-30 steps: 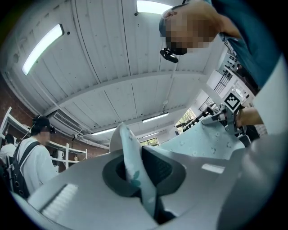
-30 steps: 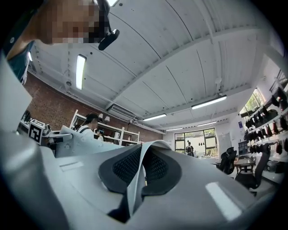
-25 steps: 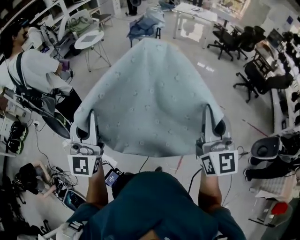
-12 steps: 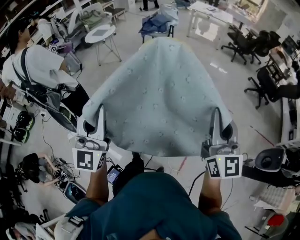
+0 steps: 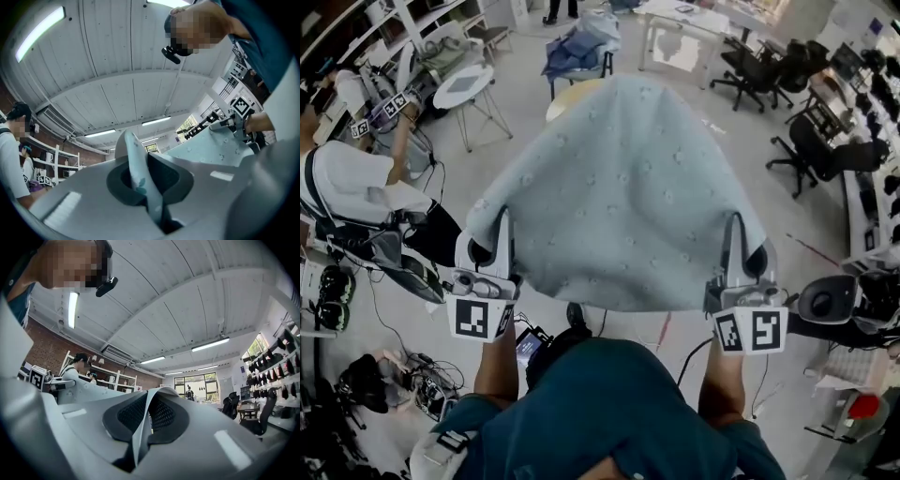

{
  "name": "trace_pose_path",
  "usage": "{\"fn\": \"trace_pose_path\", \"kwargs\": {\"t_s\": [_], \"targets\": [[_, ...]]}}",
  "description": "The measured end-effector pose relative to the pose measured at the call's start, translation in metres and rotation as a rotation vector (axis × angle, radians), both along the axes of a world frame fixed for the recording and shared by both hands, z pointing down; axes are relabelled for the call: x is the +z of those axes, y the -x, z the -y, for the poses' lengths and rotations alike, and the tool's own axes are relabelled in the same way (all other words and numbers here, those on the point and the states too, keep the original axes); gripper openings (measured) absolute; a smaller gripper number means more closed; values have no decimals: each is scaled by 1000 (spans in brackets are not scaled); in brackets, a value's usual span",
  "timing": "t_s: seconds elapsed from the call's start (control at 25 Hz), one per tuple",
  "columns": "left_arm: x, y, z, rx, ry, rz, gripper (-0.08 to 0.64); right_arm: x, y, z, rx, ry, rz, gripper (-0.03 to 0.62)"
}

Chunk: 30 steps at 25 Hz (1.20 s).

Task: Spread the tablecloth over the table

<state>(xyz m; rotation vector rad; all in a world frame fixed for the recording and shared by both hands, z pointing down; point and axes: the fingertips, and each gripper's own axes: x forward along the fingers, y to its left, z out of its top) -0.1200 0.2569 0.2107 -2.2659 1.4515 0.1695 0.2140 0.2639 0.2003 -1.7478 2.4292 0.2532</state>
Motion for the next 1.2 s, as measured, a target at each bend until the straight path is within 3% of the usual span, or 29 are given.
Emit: {"fn": "trace_pose_path", "kwargs": {"t_s": [0.68, 1.2], "targets": [[-3, 78, 119, 138, -9, -21, 5, -9, 78, 76, 151, -13, -19, 13], [9, 129, 155, 126, 20, -68, 6, -12, 125, 113, 157, 11, -64, 14]]}}
